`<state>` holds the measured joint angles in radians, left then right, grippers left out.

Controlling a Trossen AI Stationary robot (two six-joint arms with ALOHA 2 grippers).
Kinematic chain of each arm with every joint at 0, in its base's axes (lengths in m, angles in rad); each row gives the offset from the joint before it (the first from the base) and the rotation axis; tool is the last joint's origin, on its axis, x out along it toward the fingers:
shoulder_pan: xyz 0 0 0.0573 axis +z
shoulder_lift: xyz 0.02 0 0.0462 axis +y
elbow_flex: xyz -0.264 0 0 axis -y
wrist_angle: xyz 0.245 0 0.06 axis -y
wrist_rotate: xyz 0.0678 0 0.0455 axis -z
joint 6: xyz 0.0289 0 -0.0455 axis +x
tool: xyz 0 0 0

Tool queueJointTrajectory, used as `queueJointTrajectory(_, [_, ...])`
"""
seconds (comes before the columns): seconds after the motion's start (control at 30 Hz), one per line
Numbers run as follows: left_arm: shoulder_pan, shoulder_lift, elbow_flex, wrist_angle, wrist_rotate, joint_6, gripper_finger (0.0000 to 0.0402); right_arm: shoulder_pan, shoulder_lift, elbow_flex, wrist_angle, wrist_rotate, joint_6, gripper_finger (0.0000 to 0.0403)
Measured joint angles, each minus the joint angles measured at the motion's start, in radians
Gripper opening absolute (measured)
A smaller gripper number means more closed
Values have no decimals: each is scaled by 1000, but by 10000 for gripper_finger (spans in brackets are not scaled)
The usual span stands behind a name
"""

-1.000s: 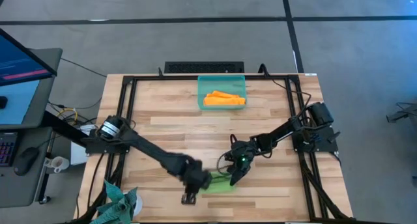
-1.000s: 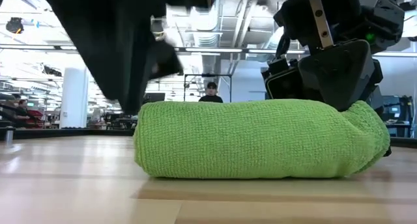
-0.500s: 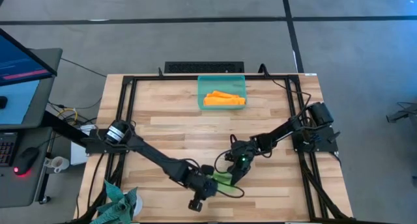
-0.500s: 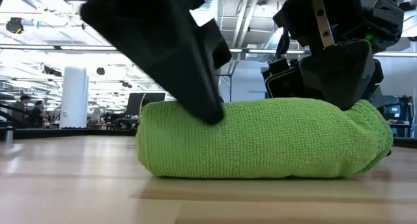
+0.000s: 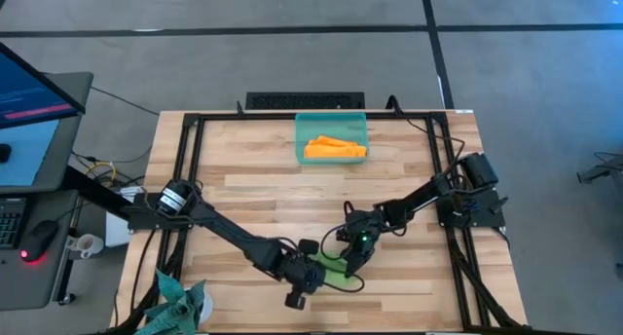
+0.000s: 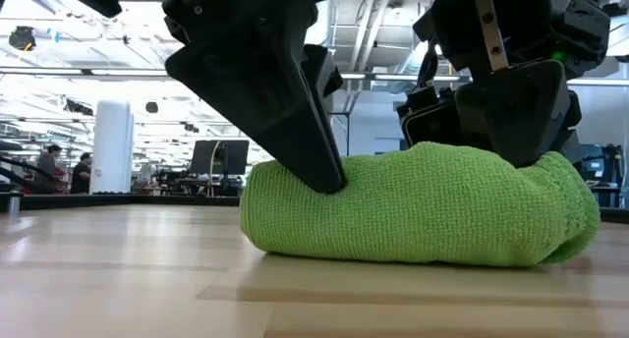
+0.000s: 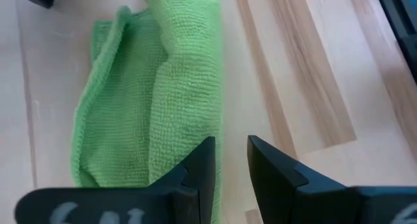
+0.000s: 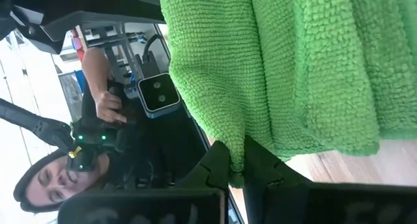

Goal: Roll microfiber towels into tight, uniform cylinder then place into a basket
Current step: Roll the green microfiber towel

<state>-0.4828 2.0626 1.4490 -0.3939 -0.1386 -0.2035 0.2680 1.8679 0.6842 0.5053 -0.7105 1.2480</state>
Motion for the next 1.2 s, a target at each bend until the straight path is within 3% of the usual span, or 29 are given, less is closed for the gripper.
queueJointTrajectory(0.8, [-10, -21, 3, -44, -63, 16, 83, 0, 1, 1, -3, -3, 0, 34])
queueJointTrajectory(0.97, [13, -17, 3, -94, -136, 11, 83, 0, 1, 1, -3, -3, 1, 31])
queueJointTrajectory(1.2, [55, -17, -27, -104, -84, -17, 83, -1, 1, 1, 0, -3, 28, 33])
